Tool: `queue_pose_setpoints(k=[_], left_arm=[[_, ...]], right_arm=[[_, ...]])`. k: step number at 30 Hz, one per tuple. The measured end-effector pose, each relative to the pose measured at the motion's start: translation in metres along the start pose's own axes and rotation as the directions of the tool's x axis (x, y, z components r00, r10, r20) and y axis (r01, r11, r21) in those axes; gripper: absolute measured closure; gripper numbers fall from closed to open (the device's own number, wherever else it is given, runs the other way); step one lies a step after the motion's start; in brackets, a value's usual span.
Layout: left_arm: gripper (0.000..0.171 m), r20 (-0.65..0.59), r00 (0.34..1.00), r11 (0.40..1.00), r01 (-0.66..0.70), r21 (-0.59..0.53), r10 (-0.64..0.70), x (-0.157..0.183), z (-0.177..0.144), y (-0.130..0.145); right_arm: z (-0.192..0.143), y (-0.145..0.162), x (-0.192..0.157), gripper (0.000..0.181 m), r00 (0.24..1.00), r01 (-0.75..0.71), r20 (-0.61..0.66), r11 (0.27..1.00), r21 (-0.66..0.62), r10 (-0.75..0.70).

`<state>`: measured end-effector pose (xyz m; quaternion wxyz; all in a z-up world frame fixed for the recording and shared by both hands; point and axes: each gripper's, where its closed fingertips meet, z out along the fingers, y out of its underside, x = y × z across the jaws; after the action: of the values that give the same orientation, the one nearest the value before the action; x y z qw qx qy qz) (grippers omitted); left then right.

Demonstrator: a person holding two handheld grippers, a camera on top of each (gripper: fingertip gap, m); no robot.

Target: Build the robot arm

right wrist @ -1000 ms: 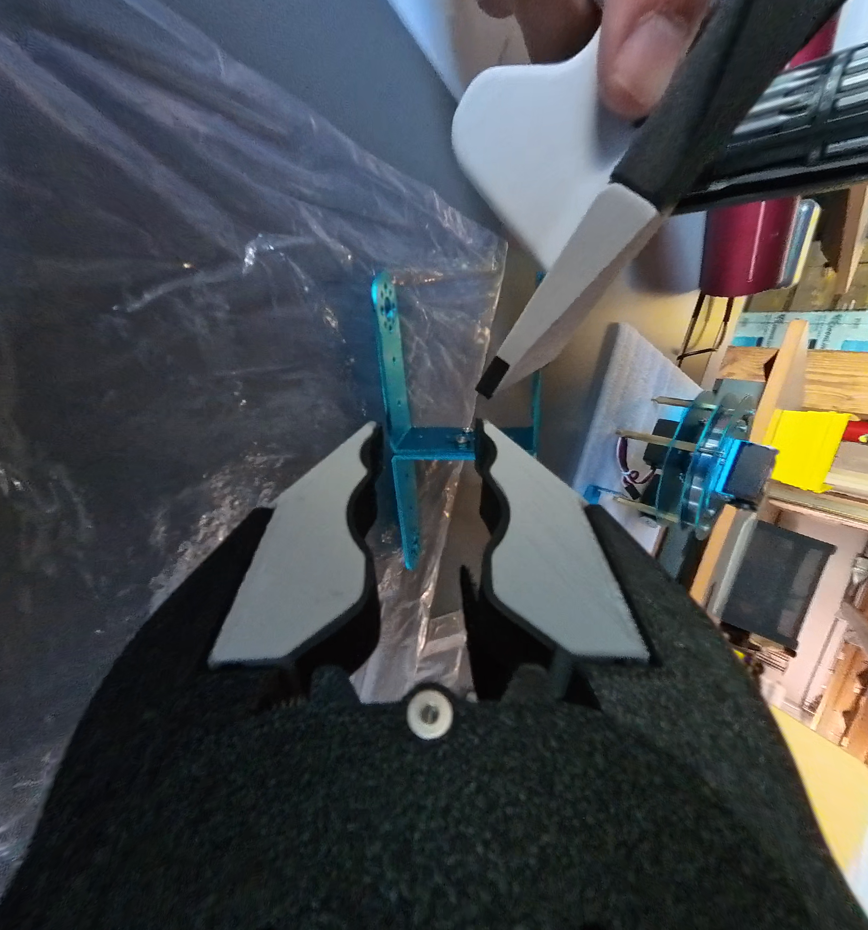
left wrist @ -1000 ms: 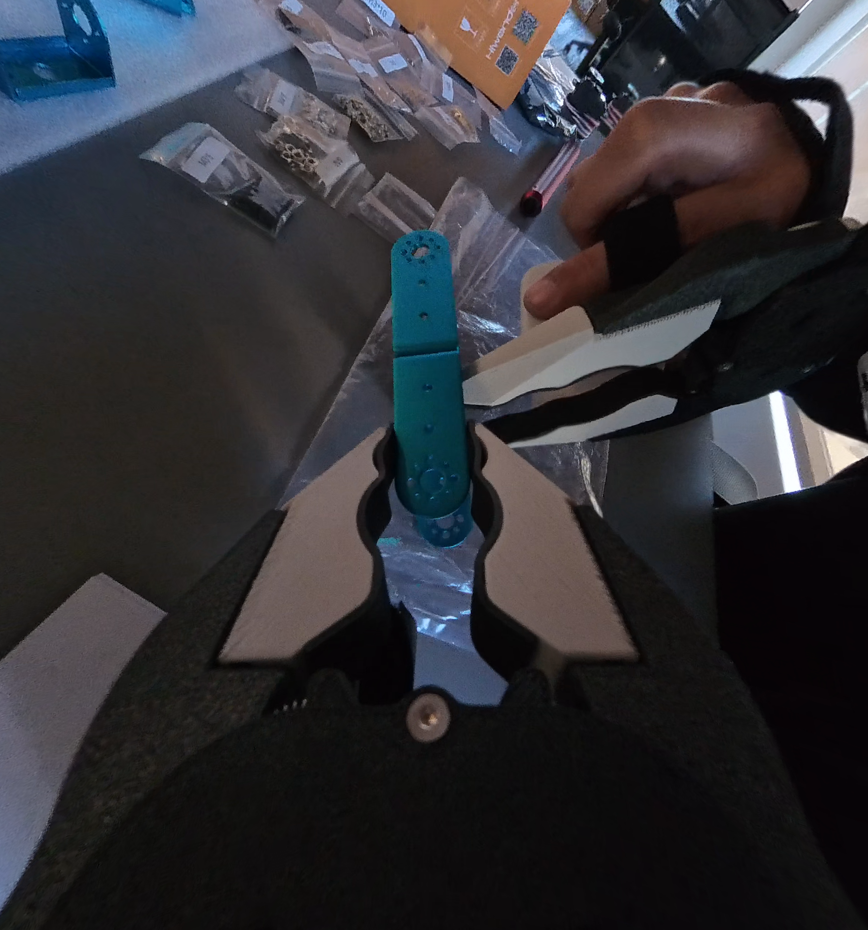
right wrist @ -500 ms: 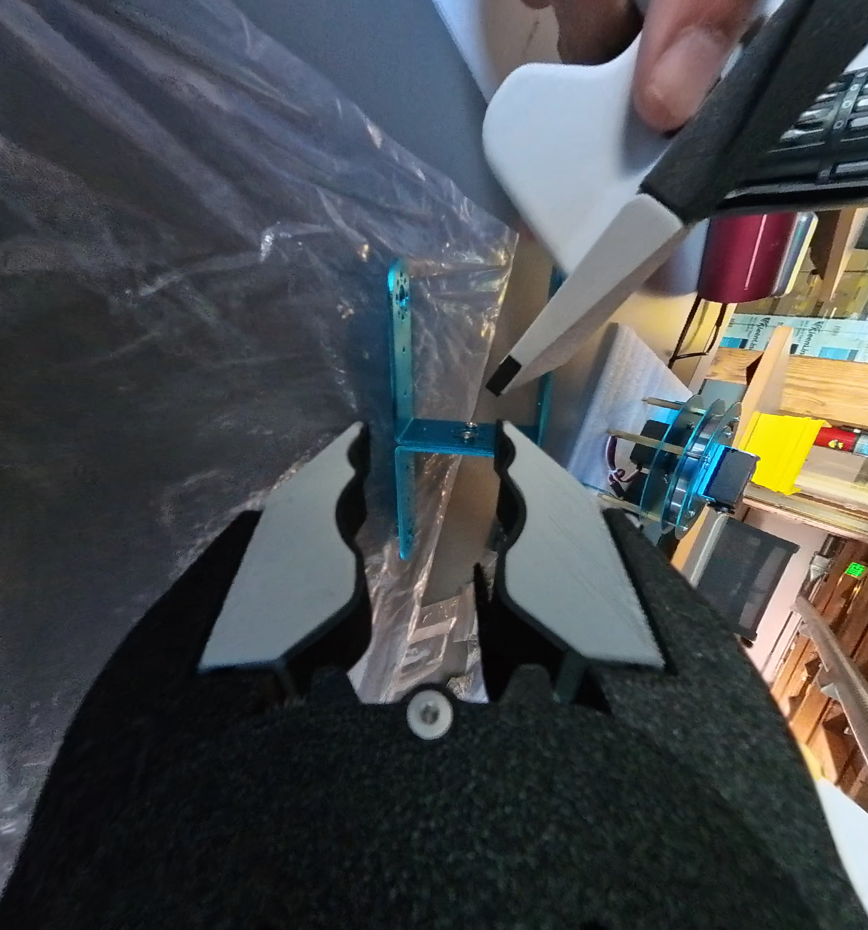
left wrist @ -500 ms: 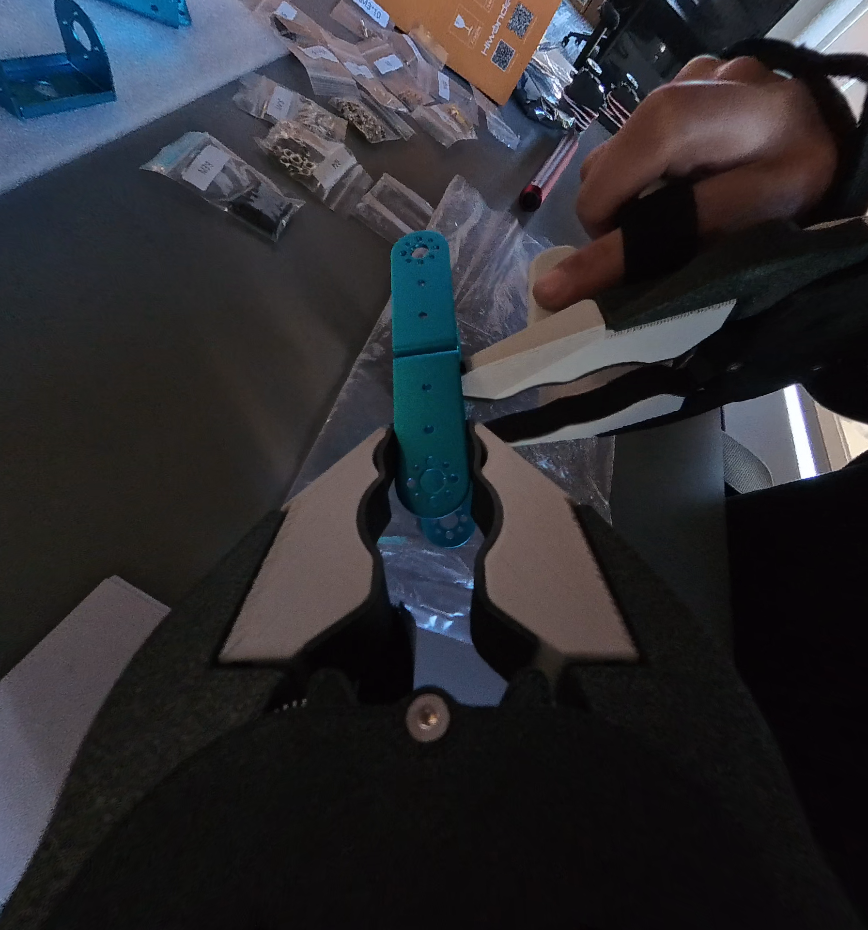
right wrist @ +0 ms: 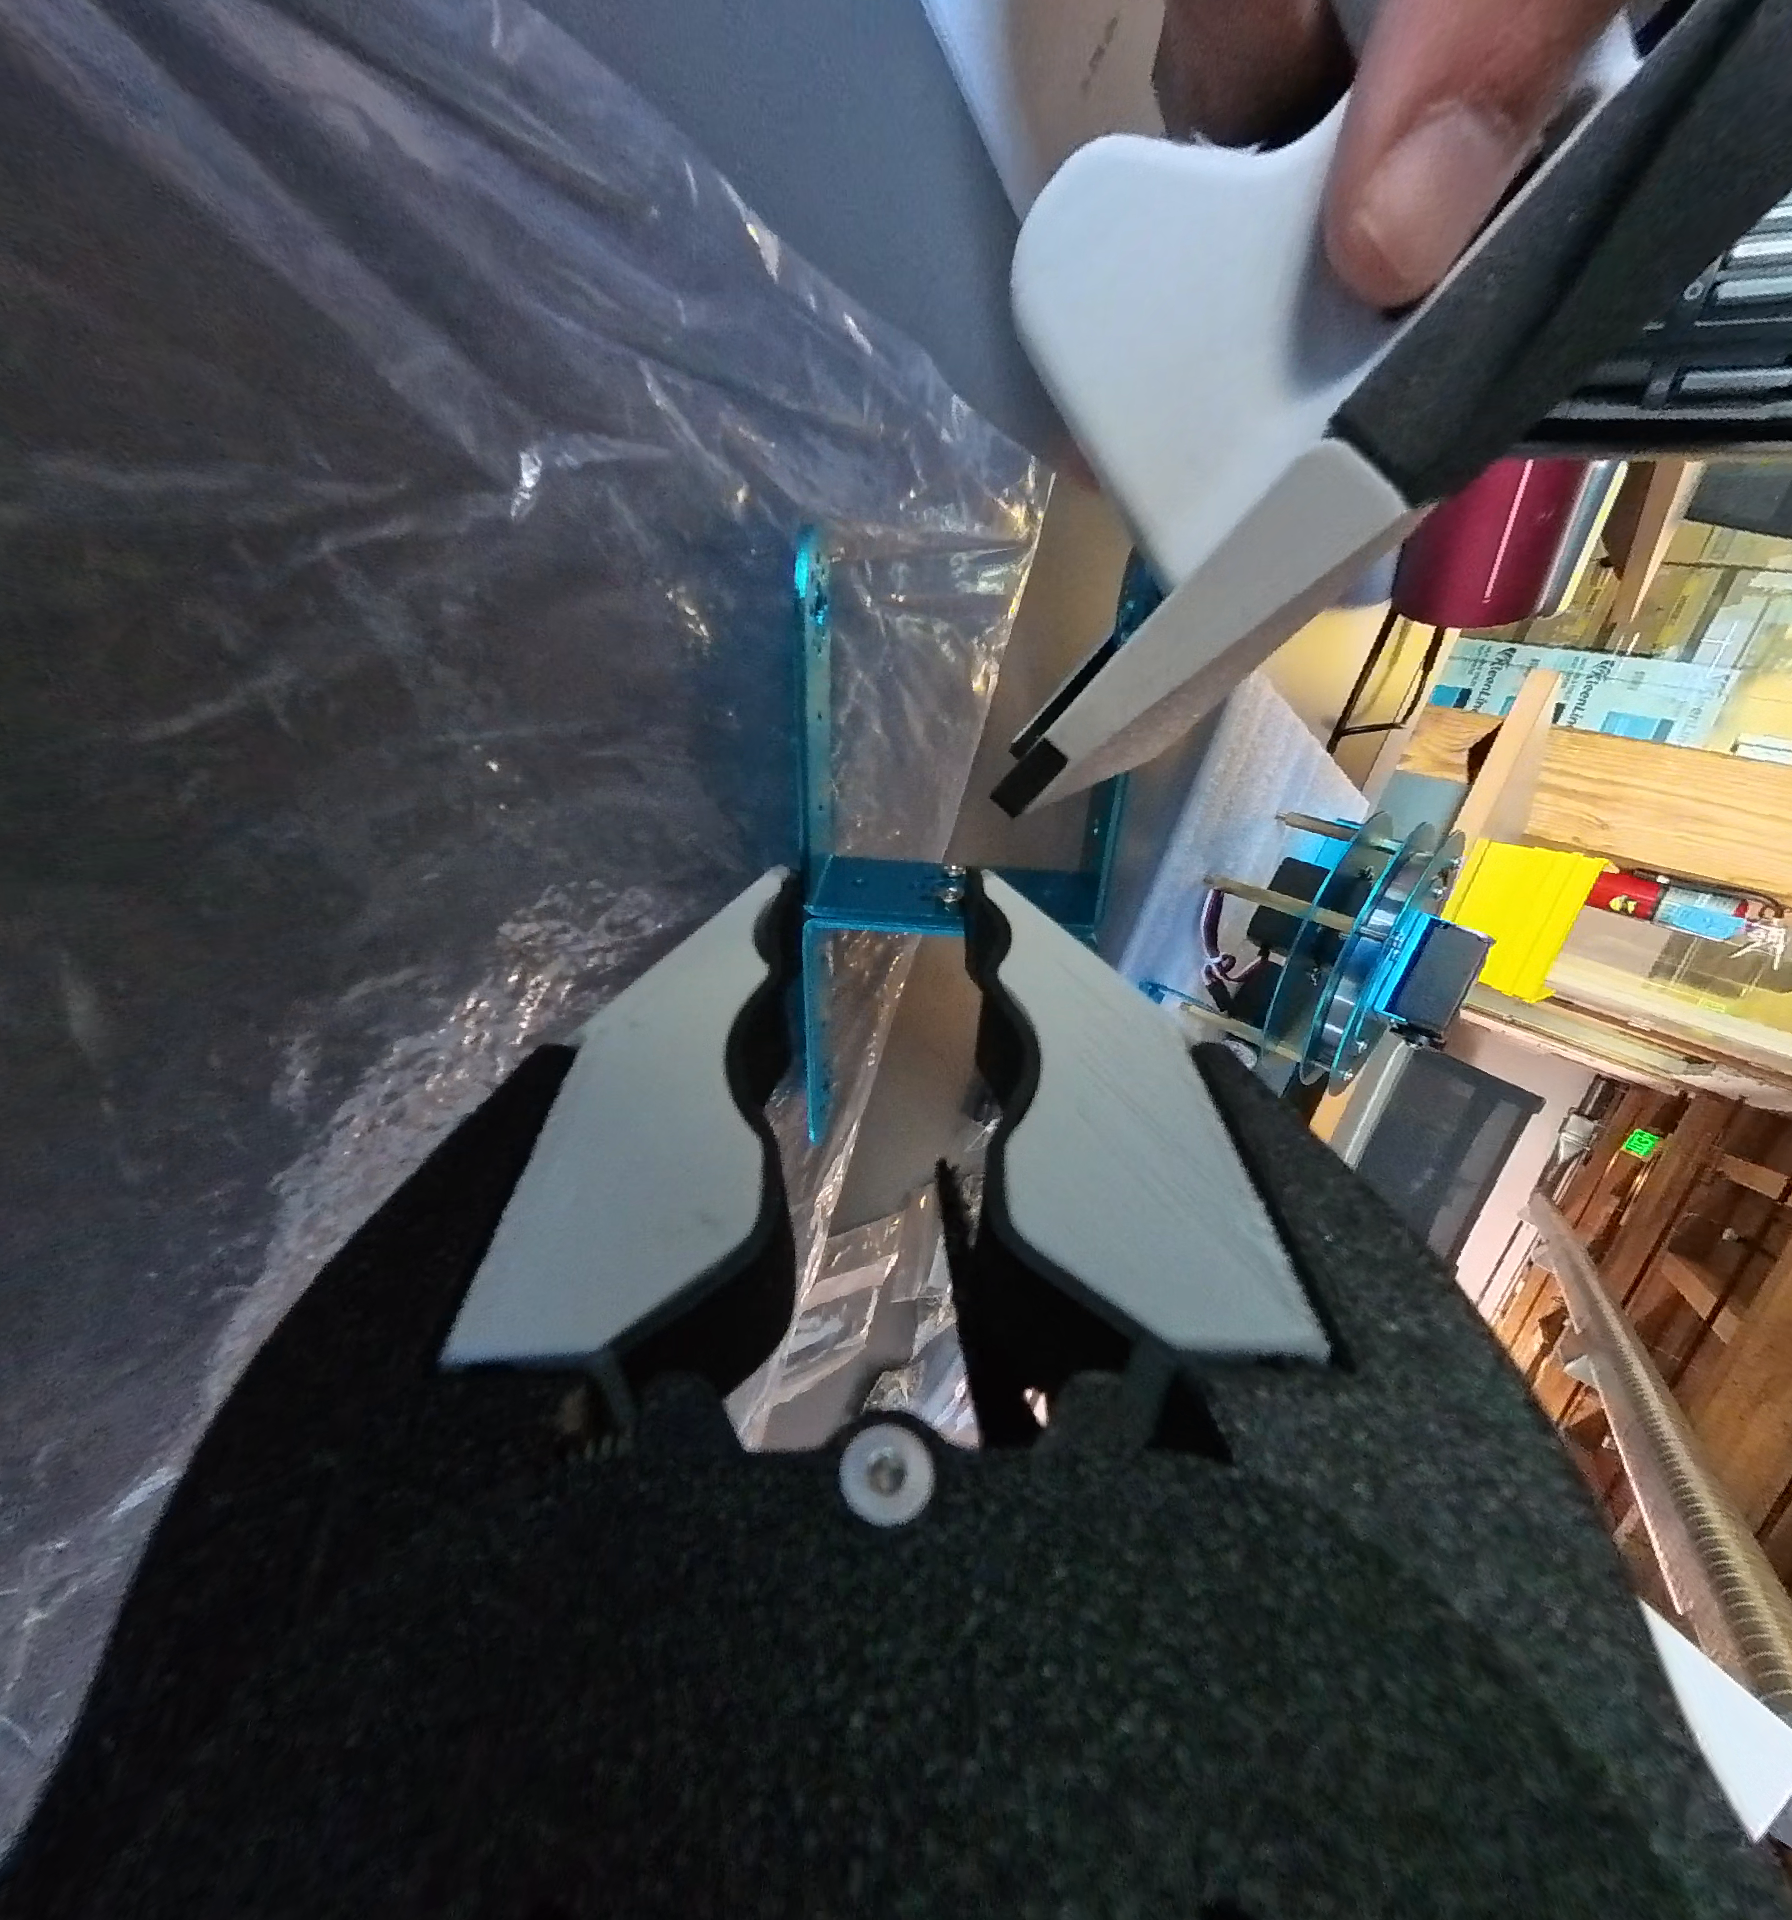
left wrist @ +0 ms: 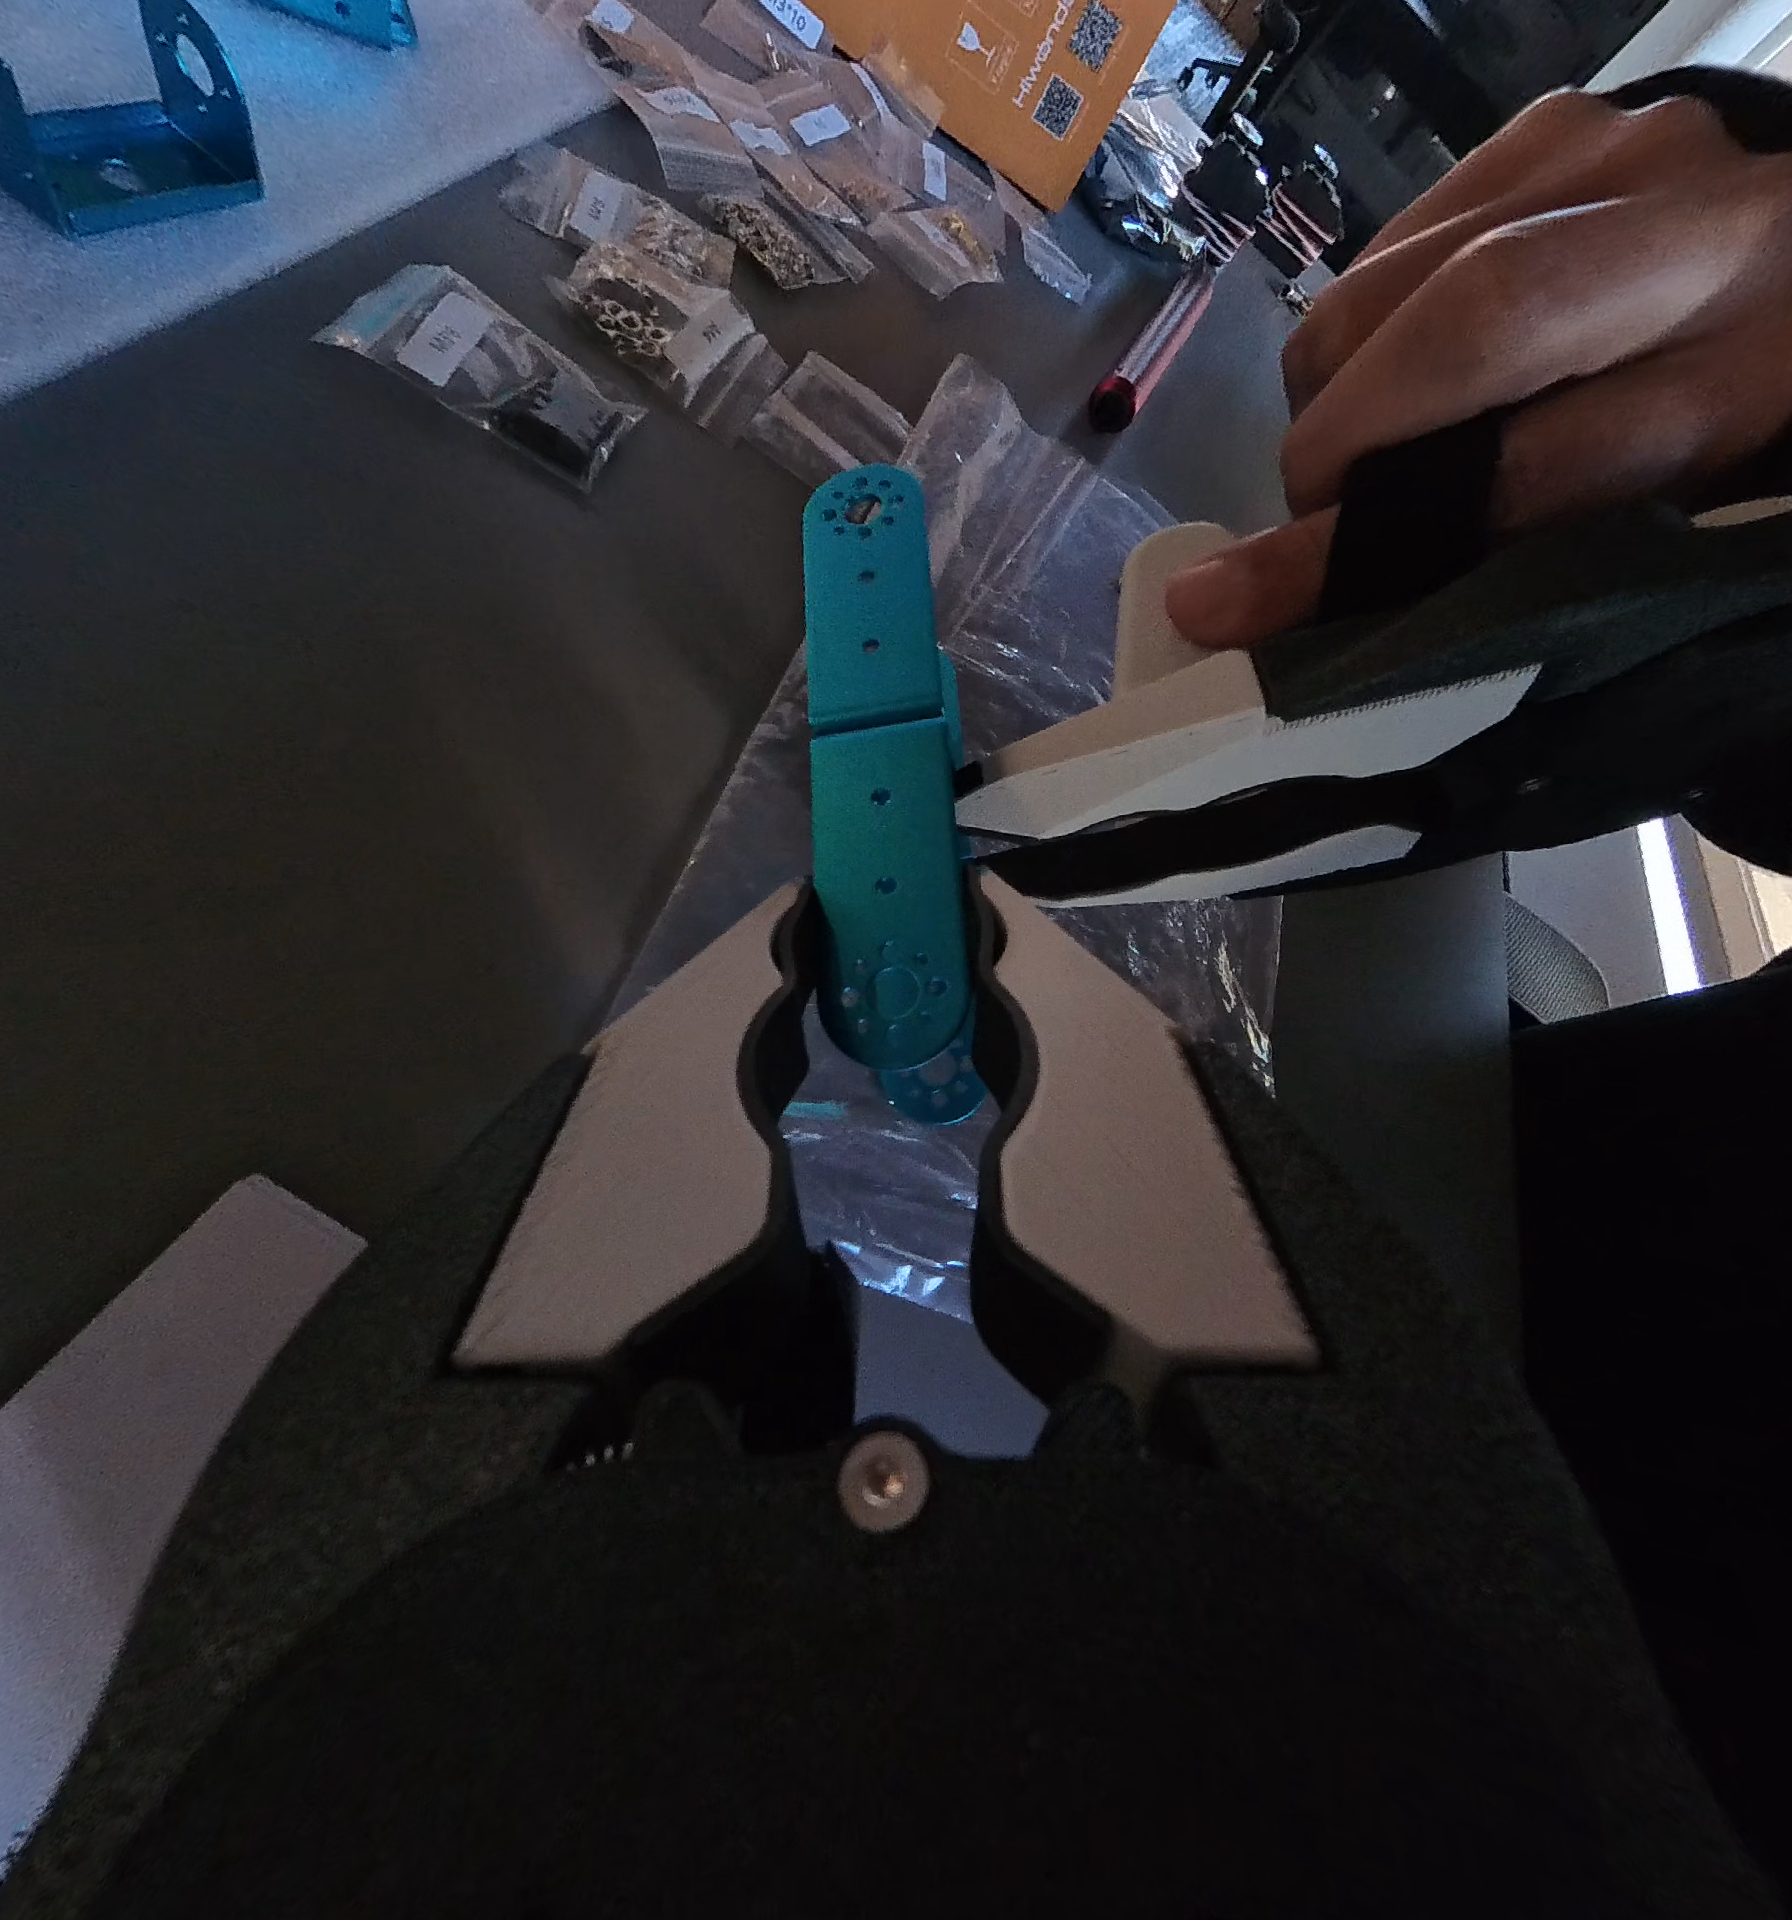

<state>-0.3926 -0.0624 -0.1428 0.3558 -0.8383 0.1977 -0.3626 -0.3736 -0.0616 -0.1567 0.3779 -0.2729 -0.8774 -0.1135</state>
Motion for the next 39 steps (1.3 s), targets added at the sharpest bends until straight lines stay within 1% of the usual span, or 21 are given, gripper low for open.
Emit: queue_pose_setpoints(k=[5, 15, 19, 22, 24, 25, 27, 29, 33, 39], left_arm=[[0.146, 0.011, 1.0, 1.0, -0.008, -0.003, 0.008, -0.001, -0.001, 0.0], [0.146, 0.007, 1.0, 1.0, 0.002, -0.003, -0.002, -0.003, -0.001, 0.001], [0.146, 0.01, 1.0, 1.0, 0.008, -0.006, -0.008, -0.006, 0.0, 0.002], [0.147, 0.027, 1.0, 1.0, 0.002, -0.009, -0.002, -0.009, -0.001, 0.003], [0.147, 0.027, 1.0, 1.0, -0.007, -0.012, 0.007, -0.008, -0.001, 0.003], [0.147, 0.031, 0.999, 1.0, -0.012, -0.013, 0.013, -0.007, 0.0, 0.003], [0.147, 0.035, 0.999, 1.0, -0.02, -0.016, 0.02, -0.006, 0.0, 0.003], [0.147, 0.042, 0.999, 1.0, -0.021, -0.018, 0.021, -0.007, 0.001, 0.004], [0.148, 0.051, 0.998, 0.999, -0.025, -0.02, 0.026, -0.008, 0.001, 0.004], [0.148, 0.069, 0.996, 0.998, -0.059, -0.025, 0.061, -0.007, 0.001, 0.004]], right_arm=[[0.0, 0.0, 0.001, 0.151, 0.999, 0.018, -0.031, 1.0, 0.0, -0.018], [-0.001, -0.001, 0.001, 0.153, 0.998, 0.031, -0.052, 1.0, 0.002, -0.031], [-0.002, -0.001, 0.002, 0.154, 0.999, 0.007, -0.054, 1.0, 0.011, -0.007], [0.001, 0.0, 0.003, 0.154, 0.997, -0.003, -0.079, 1.0, 0.028, 0.005], [0.002, 0.0, 0.005, 0.149, 0.996, -0.011, -0.089, 0.999, 0.034, 0.014], [0.002, 0.0, 0.004, 0.14, 0.997, -0.014, -0.081, 0.999, 0.035, 0.017], [0.004, 0.0, -0.001, 0.144, 0.999, -0.02, -0.045, 0.999, 0.034, 0.022], [0.007, 0.0, -0.002, 0.143, 0.999, -0.039, -0.028, 0.999, 0.033, 0.04], [0.01, 0.0, 0.0, 0.145, 0.998, -0.058, -0.018, 0.997, 0.048, 0.059], [0.009, -0.001, -0.002, 0.144, 0.998, -0.067, 0.001, 0.995, 0.076, 0.067]])
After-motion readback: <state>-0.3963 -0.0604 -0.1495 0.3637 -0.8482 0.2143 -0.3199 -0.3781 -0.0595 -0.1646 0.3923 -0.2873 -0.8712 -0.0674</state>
